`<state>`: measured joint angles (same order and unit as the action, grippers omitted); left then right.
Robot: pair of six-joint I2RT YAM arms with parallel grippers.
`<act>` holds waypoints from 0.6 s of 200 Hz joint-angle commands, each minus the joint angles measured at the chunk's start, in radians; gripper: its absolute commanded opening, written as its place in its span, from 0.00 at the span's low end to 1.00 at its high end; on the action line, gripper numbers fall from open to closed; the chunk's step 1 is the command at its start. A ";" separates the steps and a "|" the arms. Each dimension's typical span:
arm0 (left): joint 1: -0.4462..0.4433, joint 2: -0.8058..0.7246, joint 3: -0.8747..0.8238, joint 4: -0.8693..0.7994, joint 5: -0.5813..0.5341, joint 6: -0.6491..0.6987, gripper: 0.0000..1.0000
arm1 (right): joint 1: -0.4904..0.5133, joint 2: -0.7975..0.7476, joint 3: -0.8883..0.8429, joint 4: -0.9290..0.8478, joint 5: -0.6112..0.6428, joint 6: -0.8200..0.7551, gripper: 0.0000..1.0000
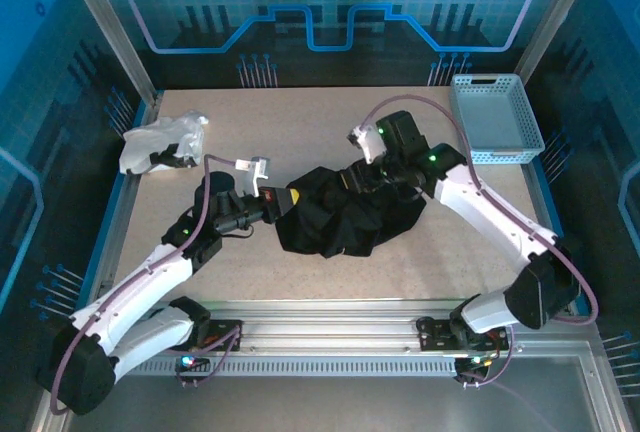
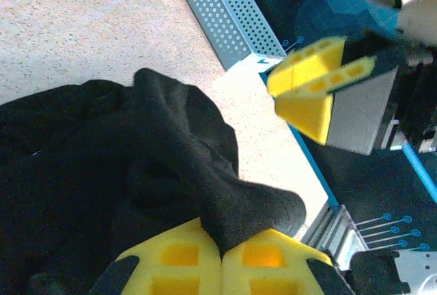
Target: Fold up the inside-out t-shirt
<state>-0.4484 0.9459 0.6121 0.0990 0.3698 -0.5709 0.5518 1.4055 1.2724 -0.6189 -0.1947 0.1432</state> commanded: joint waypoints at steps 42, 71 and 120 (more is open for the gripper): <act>0.008 0.015 0.008 0.039 0.057 -0.012 0.00 | 0.009 -0.096 -0.299 0.363 -0.260 0.262 0.39; 0.009 0.008 0.008 0.036 0.061 -0.011 0.00 | 0.005 -0.029 -0.315 0.475 -0.295 0.338 0.40; 0.008 -0.012 0.003 0.027 0.056 -0.011 0.00 | 0.006 0.054 -0.302 0.518 -0.325 0.365 0.41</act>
<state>-0.4477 0.9562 0.6121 0.1043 0.4023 -0.5781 0.5514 1.4288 0.9630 -0.1699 -0.4706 0.4686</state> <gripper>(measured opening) 0.053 0.410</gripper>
